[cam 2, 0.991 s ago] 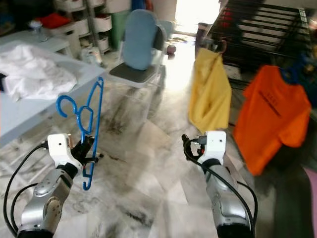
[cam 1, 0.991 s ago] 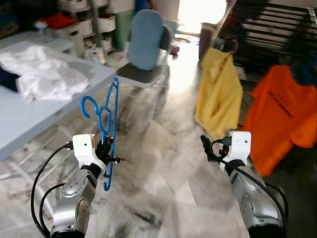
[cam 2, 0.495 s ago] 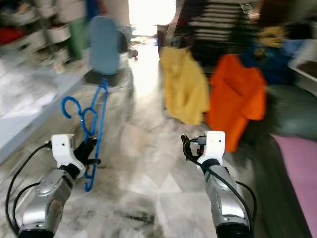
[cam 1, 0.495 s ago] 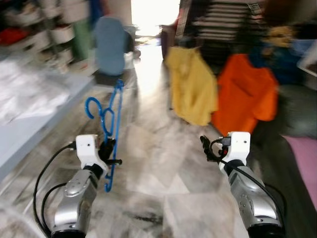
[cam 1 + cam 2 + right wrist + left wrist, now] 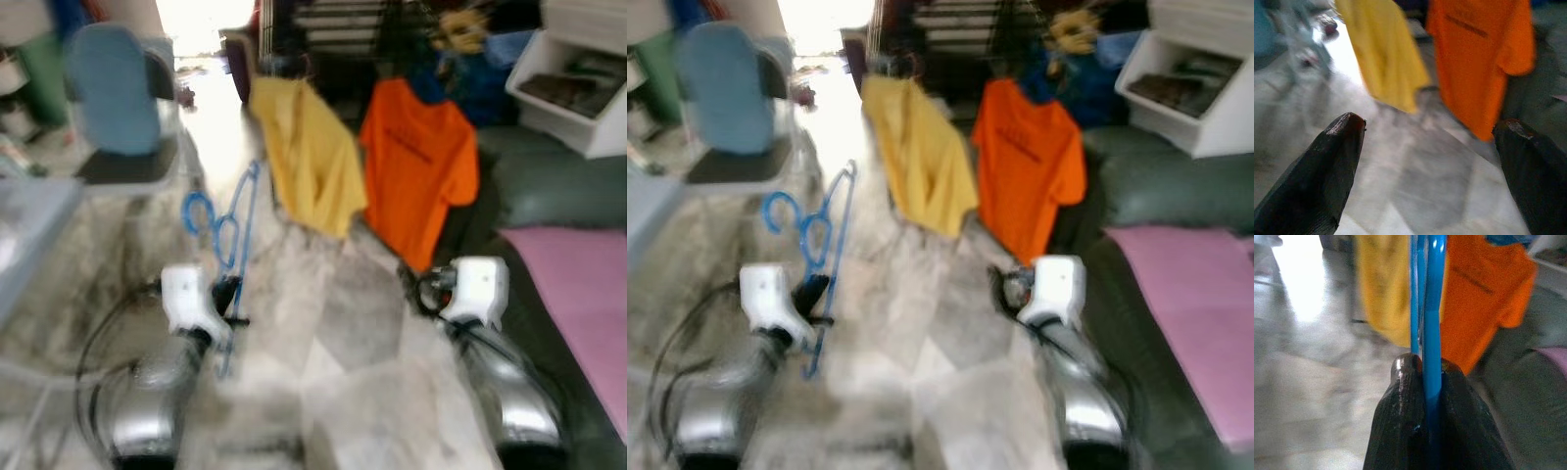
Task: Hang hanger
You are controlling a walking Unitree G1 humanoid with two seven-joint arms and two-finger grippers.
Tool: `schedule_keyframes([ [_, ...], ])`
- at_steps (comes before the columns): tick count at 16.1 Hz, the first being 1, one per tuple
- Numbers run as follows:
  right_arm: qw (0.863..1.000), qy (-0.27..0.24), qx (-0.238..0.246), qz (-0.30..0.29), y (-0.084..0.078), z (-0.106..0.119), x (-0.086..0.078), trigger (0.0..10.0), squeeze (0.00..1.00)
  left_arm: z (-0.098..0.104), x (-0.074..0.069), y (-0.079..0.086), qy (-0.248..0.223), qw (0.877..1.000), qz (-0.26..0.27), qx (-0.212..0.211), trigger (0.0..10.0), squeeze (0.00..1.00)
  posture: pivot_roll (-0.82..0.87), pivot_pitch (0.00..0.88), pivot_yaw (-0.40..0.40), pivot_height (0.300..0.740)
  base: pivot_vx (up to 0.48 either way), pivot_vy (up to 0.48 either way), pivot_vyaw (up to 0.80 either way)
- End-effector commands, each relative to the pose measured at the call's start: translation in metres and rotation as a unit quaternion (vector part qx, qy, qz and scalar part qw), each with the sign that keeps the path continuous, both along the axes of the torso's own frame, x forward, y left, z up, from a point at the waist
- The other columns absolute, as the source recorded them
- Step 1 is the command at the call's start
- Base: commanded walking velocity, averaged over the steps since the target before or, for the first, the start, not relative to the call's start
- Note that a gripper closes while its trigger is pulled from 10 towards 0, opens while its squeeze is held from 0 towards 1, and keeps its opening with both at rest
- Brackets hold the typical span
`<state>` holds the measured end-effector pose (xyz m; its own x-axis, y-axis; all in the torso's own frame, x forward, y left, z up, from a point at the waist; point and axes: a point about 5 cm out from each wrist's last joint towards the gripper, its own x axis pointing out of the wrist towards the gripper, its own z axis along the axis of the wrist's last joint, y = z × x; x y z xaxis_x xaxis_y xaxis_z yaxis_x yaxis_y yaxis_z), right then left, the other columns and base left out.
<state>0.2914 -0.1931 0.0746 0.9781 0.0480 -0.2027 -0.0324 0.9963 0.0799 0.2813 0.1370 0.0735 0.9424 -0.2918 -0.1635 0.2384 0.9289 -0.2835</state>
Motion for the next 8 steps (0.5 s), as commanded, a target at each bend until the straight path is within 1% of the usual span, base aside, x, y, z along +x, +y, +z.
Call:
schedule_keyframes([
  [1,1.0,-0.019,0.006,0.014,0.0105,0.0086,0.0051,10.0,0.0,0.0037,0.0005,0.0108,-0.008,1.0,0.007,0.016,10.0,0.0,-0.1,0.0,-0.001,0.74,0.446,0.0,0.0],
  [2,1.0,-0.021,0.005,0.019,0.0111,0.0092,0.0049,10.0,0.0,0.0031,0.0005,0.0113,-0.004,1.0,0.009,0.011,10.0,0.0,-0.1,0.0,-0.002,0.74,0.289,0.0,0.0],
  [5,0.999,-0.023,0.002,0.025,0.0114,0.0096,0.0039,10.0,0.0,0.001,0.0005,0.013,0.001,1.0,0.012,0.015,10.0,0.0,-0.1,0.0,-0.002,0.74,0.0,0.0,0.0],
  [7,0.999,-0.019,0.007,0.025,0.011,0.0082,0.0037,10.0,0.0,0.0022,0.0022,0.0083,0.006,1.0,-0.003,0.008,10.0,0.0,-0.1,0.0,0.001,0.74,0.0,0.0,0.0],
  [8,0.999,-0.018,0.007,0.027,0.012,0.0079,0.0036,10.0,0.0,0.0029,0.0022,0.0059,0.008,1.0,-0.008,-0.006,10.0,0.0,-0.1,0.0,0.001,0.74,0.0,0.0,0.0],
])
